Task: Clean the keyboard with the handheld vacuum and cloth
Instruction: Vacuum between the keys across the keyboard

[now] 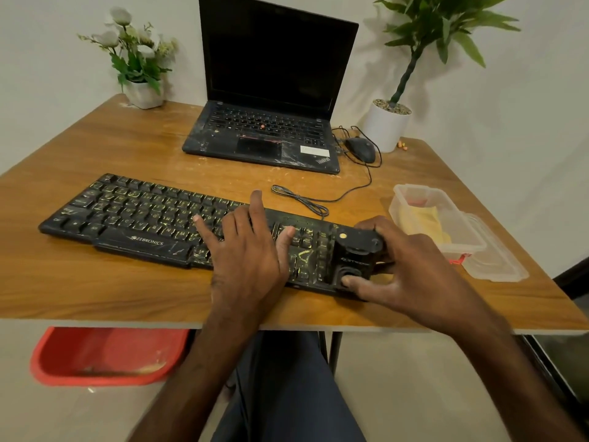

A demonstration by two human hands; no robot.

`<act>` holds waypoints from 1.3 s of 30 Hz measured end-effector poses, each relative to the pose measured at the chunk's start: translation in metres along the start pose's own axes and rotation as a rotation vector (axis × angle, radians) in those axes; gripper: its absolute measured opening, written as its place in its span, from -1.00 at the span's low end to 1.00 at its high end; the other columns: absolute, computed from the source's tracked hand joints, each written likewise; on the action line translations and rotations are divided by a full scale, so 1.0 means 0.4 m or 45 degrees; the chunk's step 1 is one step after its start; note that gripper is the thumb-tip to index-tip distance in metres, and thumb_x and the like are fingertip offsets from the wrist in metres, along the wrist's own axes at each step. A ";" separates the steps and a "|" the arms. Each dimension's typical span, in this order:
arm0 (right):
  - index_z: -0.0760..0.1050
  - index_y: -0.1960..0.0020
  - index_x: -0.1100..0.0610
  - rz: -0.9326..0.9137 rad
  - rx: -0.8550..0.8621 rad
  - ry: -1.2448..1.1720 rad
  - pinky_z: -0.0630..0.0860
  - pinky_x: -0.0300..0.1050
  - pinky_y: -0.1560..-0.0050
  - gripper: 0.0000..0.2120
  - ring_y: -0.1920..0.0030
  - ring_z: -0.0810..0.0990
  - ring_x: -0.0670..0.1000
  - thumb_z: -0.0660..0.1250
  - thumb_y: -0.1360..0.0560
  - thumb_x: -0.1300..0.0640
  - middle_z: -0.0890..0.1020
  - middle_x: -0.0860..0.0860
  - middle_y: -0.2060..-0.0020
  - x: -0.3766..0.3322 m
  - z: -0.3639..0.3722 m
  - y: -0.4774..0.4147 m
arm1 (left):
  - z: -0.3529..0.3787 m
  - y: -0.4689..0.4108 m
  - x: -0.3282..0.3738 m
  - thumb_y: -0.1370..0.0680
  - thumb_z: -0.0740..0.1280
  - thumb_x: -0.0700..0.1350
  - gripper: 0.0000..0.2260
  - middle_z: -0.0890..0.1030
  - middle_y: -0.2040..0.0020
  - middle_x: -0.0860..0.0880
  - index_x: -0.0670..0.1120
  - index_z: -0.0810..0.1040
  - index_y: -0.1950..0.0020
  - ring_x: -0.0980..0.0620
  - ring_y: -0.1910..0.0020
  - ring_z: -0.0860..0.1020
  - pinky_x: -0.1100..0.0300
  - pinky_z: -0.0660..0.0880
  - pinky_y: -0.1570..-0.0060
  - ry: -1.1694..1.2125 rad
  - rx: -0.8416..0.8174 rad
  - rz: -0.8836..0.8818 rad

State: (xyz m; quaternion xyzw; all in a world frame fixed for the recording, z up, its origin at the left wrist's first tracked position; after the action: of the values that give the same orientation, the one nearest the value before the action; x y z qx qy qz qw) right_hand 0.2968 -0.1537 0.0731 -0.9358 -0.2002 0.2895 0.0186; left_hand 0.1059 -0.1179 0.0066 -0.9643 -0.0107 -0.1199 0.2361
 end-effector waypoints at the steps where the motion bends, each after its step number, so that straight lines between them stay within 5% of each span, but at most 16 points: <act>1: 0.37 -0.28 -0.09 -0.022 0.010 -0.021 0.62 -0.22 0.02 -0.45 -0.05 0.60 -0.25 0.54 -0.38 -0.02 0.61 -0.22 -0.06 -0.011 0.013 -0.003 | 0.000 -0.001 0.001 -0.67 -0.07 0.21 -0.36 0.53 -0.16 -0.23 -0.25 0.23 -0.54 -0.20 -0.14 0.53 -0.52 0.23 -0.32 0.011 0.005 0.004; 5: 0.37 -0.30 -0.01 -0.123 0.021 -0.023 0.59 -0.30 0.09 -0.46 0.00 0.62 -0.19 0.54 -0.42 0.06 0.64 -0.13 -0.03 -0.044 0.061 -0.025 | -0.002 -0.001 0.001 -0.67 -0.07 0.20 -0.37 0.54 -0.15 -0.23 -0.25 0.25 -0.53 -0.22 -0.14 0.53 -0.52 0.22 -0.32 0.025 0.016 0.000; 10: 0.38 -0.23 -0.15 -0.020 -0.125 0.092 0.62 -0.18 0.03 -0.47 0.00 0.62 -0.23 0.56 -0.37 -0.02 0.63 -0.20 -0.04 -0.008 -0.014 -0.012 | -0.004 -0.001 0.002 -0.67 -0.08 0.20 -0.35 0.53 -0.15 -0.22 -0.26 0.23 -0.55 -0.19 -0.13 0.53 -0.51 0.25 -0.31 -0.007 -0.002 -0.005; 15: 0.38 -0.28 -0.08 -0.164 -0.042 -0.006 0.52 -0.45 0.12 -0.45 -0.02 0.59 -0.26 0.56 -0.40 0.03 0.60 -0.24 0.02 -0.043 0.054 -0.021 | -0.003 -0.002 -0.002 -0.66 -0.09 0.21 -0.35 0.54 -0.16 -0.24 -0.26 0.24 -0.54 -0.22 -0.14 0.53 -0.51 0.25 -0.31 0.002 -0.015 -0.004; 20: 0.40 -0.25 -0.14 -0.082 -0.104 -0.055 0.64 -0.18 0.00 -0.46 -0.05 0.62 -0.23 0.56 -0.37 -0.01 0.63 -0.20 -0.06 -0.002 -0.005 -0.027 | -0.004 -0.002 -0.001 -0.66 -0.09 0.21 -0.35 0.53 -0.18 -0.23 -0.26 0.22 -0.55 -0.21 -0.16 0.53 -0.51 0.23 -0.32 0.005 -0.018 -0.006; 24: 0.46 -0.25 0.05 -0.124 -0.103 -0.244 0.66 -0.07 0.03 -0.49 -0.03 0.66 -0.13 0.59 -0.37 0.11 0.67 -0.11 -0.02 0.005 0.016 -0.079 | 0.001 -0.001 -0.002 -0.66 -0.10 0.21 -0.35 0.53 -0.19 -0.23 -0.25 0.20 -0.55 -0.21 -0.18 0.52 -0.51 0.22 -0.33 0.025 -0.044 0.002; 30: 0.40 -0.31 0.04 -0.098 0.061 0.066 0.63 -0.06 -0.06 -0.44 -0.10 0.63 -0.09 0.55 -0.40 0.04 0.65 -0.05 -0.11 0.042 -0.010 -0.171 | 0.002 -0.002 -0.002 -0.66 -0.11 0.22 -0.34 0.53 -0.20 -0.22 -0.24 0.19 -0.56 -0.19 -0.20 0.51 -0.50 0.21 -0.35 0.019 -0.050 0.004; 35: 0.48 -0.15 0.11 -0.131 -0.321 -0.248 0.65 -0.08 0.04 -0.55 -0.02 0.67 -0.07 0.60 -0.36 0.15 0.67 -0.04 0.01 0.030 0.022 -0.138 | 0.007 -0.006 -0.005 -0.66 -0.12 0.23 -0.33 0.53 -0.21 -0.23 -0.23 0.18 -0.56 -0.20 -0.20 0.52 -0.51 0.20 -0.35 0.024 -0.073 -0.013; 39: 0.43 -0.27 0.07 -0.115 0.007 -0.009 0.63 -0.13 -0.04 -0.46 -0.06 0.64 -0.14 0.57 -0.38 0.05 0.64 -0.13 -0.07 0.056 0.000 -0.185 | 0.004 -0.004 -0.001 -0.66 -0.13 0.22 -0.34 0.53 -0.20 -0.23 -0.25 0.20 -0.55 -0.21 -0.18 0.52 -0.50 0.23 -0.33 0.022 -0.064 0.009</act>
State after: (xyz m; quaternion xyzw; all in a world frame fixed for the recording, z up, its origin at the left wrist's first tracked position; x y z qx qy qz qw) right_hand 0.2866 -0.0773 0.0723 -0.9247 -0.2417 0.2922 0.0335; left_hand 0.1057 -0.1160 0.0059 -0.9688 -0.0022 -0.1277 0.2124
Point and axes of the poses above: each hand's wrist, its own y-axis away from the middle knuckle, its own z-axis out of the palm, x = y × z, the point moved 6 cm from there along -y, towards the middle knuckle
